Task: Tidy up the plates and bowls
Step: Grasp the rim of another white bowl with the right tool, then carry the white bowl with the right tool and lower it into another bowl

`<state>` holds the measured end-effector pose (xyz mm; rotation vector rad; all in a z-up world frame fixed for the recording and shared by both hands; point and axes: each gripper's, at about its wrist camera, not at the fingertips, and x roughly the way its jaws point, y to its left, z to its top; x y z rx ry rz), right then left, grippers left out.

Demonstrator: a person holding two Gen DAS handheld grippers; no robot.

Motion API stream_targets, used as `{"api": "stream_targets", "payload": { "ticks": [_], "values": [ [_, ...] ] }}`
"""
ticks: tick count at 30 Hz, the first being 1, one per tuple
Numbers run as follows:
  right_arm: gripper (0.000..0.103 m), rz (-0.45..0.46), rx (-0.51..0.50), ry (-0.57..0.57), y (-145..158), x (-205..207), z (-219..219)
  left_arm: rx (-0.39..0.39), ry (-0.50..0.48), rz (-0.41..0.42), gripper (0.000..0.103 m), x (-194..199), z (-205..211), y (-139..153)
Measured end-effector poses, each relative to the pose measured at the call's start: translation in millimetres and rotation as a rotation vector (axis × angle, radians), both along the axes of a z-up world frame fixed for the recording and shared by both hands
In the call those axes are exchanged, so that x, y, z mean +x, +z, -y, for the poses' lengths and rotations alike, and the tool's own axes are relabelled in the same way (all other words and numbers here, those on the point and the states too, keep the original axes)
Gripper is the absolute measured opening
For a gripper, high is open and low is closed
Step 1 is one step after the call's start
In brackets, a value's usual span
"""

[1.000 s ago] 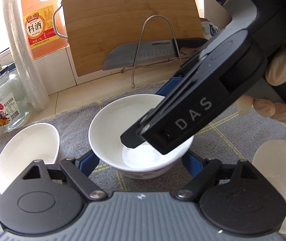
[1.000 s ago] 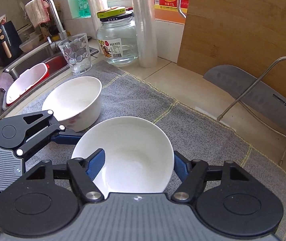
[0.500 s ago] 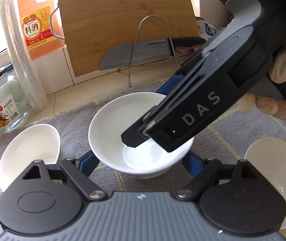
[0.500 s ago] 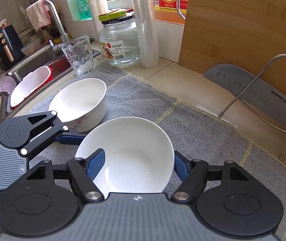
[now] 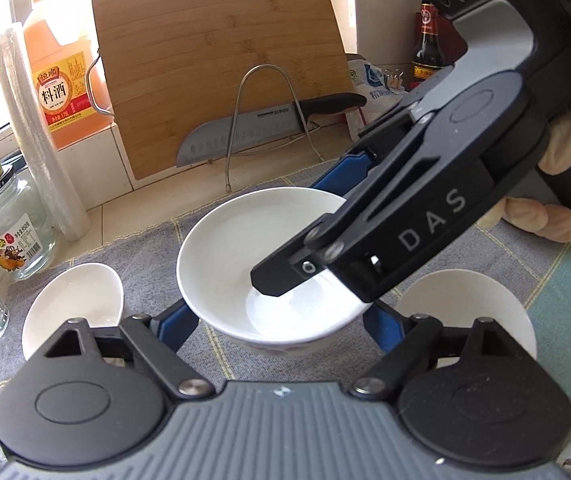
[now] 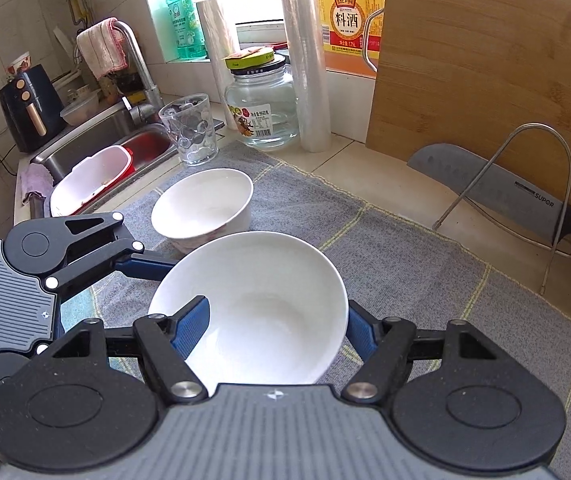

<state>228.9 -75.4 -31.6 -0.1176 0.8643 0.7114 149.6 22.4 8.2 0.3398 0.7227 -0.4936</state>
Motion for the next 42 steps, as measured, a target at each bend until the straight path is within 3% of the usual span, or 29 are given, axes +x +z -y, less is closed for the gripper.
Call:
{"api": "stream_targets", "payload": {
  "ticks": [17, 42],
  "values": [
    [0.078, 0.025, 0.009, -0.093, 19.9, -63.4, 35.8, -0.030, -0.132, -0.014, 0.088, -40.6, 23.9, 11.3],
    [0.078, -0.026, -0.019, -0.176, -1.9, -106.0, 62.0, -0.031, -0.225, -0.113, 0.088, -60.1, 43.7, -6.5]
  ]
}}
